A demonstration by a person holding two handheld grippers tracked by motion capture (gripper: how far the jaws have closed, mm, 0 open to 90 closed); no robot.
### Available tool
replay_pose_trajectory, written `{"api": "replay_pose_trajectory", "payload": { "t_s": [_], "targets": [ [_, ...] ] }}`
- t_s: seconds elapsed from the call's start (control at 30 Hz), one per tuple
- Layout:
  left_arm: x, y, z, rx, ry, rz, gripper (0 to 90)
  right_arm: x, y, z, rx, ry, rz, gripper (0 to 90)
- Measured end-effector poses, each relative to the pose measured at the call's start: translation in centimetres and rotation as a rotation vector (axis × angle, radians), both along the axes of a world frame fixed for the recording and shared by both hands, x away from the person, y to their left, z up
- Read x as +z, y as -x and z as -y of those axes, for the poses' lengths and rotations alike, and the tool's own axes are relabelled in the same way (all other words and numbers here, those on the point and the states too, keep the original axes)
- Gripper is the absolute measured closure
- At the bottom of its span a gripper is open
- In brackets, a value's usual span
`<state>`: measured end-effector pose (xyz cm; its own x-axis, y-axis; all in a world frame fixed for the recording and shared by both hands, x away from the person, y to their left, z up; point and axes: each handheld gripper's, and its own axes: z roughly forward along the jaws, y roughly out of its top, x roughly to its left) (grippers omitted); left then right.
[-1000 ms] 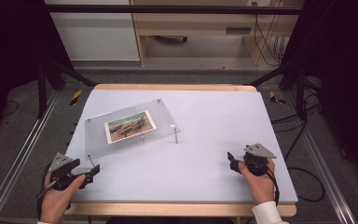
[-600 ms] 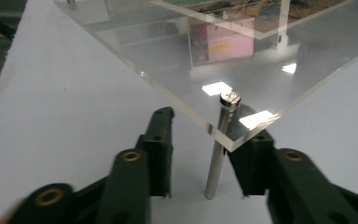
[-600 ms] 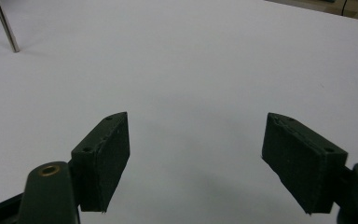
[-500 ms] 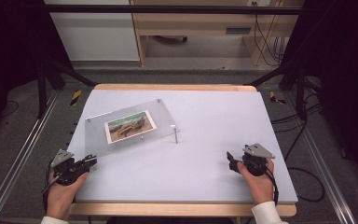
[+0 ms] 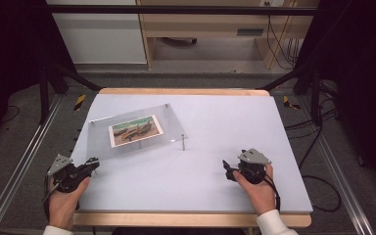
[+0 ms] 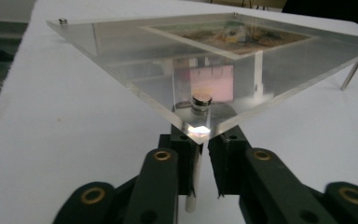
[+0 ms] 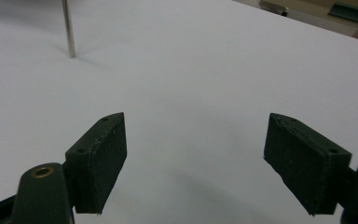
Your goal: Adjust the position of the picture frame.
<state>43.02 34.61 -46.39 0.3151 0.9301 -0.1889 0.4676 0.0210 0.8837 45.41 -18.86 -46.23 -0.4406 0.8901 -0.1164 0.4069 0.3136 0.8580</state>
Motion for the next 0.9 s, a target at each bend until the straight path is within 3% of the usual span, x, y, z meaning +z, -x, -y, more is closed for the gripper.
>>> {"api": "replay_pose_trajectory", "payload": {
  "t_s": [0.1,0.27,0.3,0.4,0.5,0.63,0.77,0.9],
  "targets": [
    [0.3,0.1,-0.2,0.002,0.002,0.021,83.2,0.4,-0.8,-2.1,0.057,0.007,-0.018,21.4],
    [0.5,0.1,-0.2,-0.001,0.018,0.020,84.2,0.7,-1.7,-4.3,0.109,-0.044,-0.043,25.8],
    [0.5,0.1,-0.2,0.000,0.025,0.015,84.2,0.7,-2.5,-5.9,0.141,-0.059,-0.057,31.0],
    [0.5,0.1,-0.3,-0.002,0.030,0.008,84.3,0.8,-3.2,-7.1,0.169,-0.068,-0.061,37.7],
    [0.6,0.1,-0.4,-0.006,0.065,0.000,84.3,1.0,-5.3,-9.5,0.207,-0.101,-0.064,46.0],
    [0.6,0.1,-0.4,-0.009,0.070,-0.002,84.3,1.0,-7.2,-11.0,0.229,-0.128,-0.048,55.5],
    [0.7,0.1,-0.4,-0.011,0.078,-0.002,84.3,0.8,-8.4,-12.0,0.240,-0.130,-0.054,59.5],
    [0.7,0.1,-0.4,-0.014,0.084,0.000,84.3,0.5,-9.5,-12.5,0.228,-0.172,-0.052,63.9]
  ]
}}
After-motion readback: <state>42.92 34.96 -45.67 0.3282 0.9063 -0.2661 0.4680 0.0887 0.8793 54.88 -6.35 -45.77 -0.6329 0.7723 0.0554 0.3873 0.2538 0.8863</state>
